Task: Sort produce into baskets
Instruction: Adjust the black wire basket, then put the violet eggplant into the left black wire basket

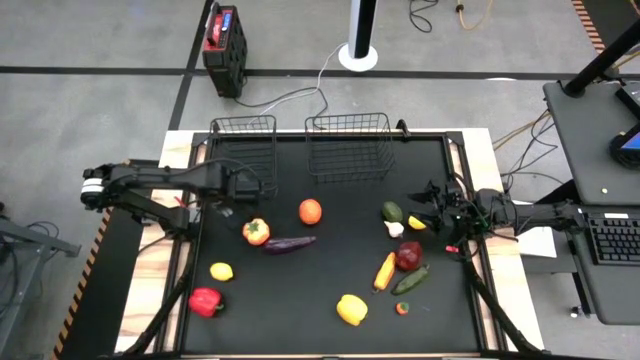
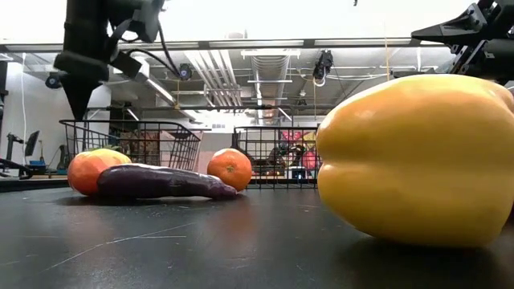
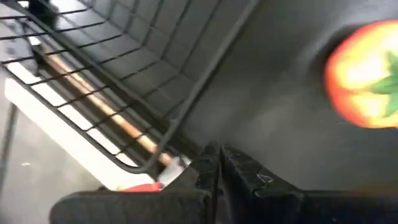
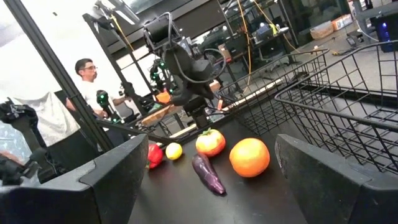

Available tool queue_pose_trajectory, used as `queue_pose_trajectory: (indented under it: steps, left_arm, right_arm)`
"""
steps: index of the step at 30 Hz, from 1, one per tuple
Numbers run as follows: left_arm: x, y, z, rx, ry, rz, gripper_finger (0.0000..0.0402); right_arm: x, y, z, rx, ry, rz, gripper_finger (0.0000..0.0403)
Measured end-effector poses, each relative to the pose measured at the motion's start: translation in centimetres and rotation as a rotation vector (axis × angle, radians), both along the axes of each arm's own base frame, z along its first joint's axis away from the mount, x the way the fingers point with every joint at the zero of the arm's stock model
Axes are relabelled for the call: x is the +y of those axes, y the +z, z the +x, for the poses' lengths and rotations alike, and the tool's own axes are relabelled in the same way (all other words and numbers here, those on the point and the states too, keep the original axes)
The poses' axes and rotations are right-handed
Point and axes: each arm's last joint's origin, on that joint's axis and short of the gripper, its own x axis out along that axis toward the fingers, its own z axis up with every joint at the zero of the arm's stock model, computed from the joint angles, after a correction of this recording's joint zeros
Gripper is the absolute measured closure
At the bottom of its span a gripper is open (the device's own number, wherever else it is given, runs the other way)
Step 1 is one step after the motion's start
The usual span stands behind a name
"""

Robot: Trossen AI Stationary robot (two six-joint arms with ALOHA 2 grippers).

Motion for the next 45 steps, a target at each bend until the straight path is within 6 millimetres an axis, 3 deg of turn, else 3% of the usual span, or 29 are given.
queue_pose_trajectory:
  steps: [5, 11, 14, 17, 24, 31, 38, 45]
  left_arm:
    - [-1.8, 2.4, 2.1, -0.236, -0.066, -0.01, 0.0402]
    - [-7.4, 6.2, 5.6, -0.668, -0.379, -0.058, 0.0401]
    - [-9.8, 6.7, 6.5, -0.705, -0.532, -0.065, 0.0401]
    - [-11.4, 6.4, 7.4, -0.689, -0.57, -0.028, 0.0401]
    - [-12.8, 3.6, 10.3, -0.564, -0.544, 0.033, 0.0367]
    - [-13.6, -0.5, 12.4, -0.419, -0.54, 0.064, 0.0267]
    - [-13.7, -4.3, 13.3, -0.297, -0.536, 0.153, 0.0168]
    - [-13.8, -7.4, 13.9, -0.209, -0.536, 0.17, 0.0144]
  right_arm:
    - [0.0, 0.0, 0.0, -0.002, 0.002, 0.02, 0.006]
    - [0.0, 0.0, 0.0, -0.004, 0.005, 0.043, 0.006]
    - [0.0, 0.0, 0.0, -0.006, 0.006, 0.053, 0.006]
    - [0.0, 0.0, 0.0, -0.007, 0.015, 0.064, 0.006]
    - [0.1, 0.0, 0.0, -0.006, 0.041, 0.061, 0.006]
    - [0.1, 0.0, 0.0, -0.005, 0.052, 0.056, 0.006]
    - [0.2, 0.0, 0.0, -0.003, 0.086, 0.049, 0.006]
    - [0.3, -0.1, 0.0, 0.005, 0.088, 0.049, 0.006]
